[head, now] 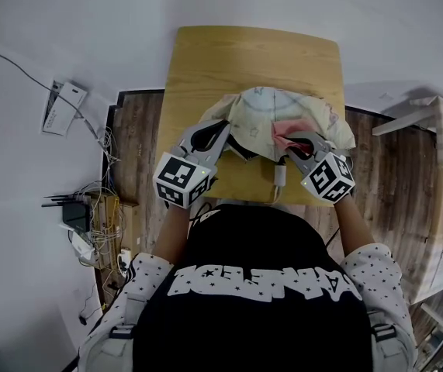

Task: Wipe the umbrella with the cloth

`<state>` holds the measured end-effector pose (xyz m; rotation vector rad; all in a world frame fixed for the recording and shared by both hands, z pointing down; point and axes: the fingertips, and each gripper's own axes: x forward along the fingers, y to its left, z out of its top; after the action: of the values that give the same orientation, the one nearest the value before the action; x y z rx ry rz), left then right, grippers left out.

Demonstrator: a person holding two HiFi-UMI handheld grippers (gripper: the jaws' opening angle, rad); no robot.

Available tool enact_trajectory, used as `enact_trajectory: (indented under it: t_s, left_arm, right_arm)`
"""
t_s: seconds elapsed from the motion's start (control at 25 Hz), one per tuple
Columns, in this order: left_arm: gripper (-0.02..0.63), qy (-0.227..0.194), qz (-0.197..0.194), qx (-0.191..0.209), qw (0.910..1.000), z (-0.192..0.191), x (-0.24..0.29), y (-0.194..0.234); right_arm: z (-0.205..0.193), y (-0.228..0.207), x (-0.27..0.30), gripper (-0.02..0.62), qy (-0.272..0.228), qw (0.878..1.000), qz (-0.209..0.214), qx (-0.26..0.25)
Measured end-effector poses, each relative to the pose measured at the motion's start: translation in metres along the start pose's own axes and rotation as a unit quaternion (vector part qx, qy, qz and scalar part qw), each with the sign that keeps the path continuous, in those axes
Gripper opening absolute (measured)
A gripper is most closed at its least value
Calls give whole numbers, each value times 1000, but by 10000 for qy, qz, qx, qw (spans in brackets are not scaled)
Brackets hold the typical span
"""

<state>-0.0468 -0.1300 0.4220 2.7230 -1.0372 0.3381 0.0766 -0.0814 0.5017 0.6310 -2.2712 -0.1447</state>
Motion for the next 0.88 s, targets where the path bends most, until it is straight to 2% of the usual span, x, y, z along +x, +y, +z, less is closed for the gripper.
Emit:
enact_trajectory:
  t_s: [0.48, 0.6, 0.72, 0.88]
  left_arm:
    - [8, -46, -235, 85, 9997, 9, 10, -10]
    - [8, -63, -407, 101, 9991, 12, 15, -19]
    - [8, -96, -637, 193, 9977, 19, 26, -31]
    - [8, -153, -899, 260, 9955, 26, 41, -48]
  right_arm:
    - [-1, 27, -3, 20, -234, 9982, 290, 464]
    - [9, 18, -15, 20, -608, 9946, 101, 833]
    - [17, 2, -34, 20, -1012, 9860, -261, 1302]
    - [20, -17, -55, 20, -1280, 9750, -703, 1673]
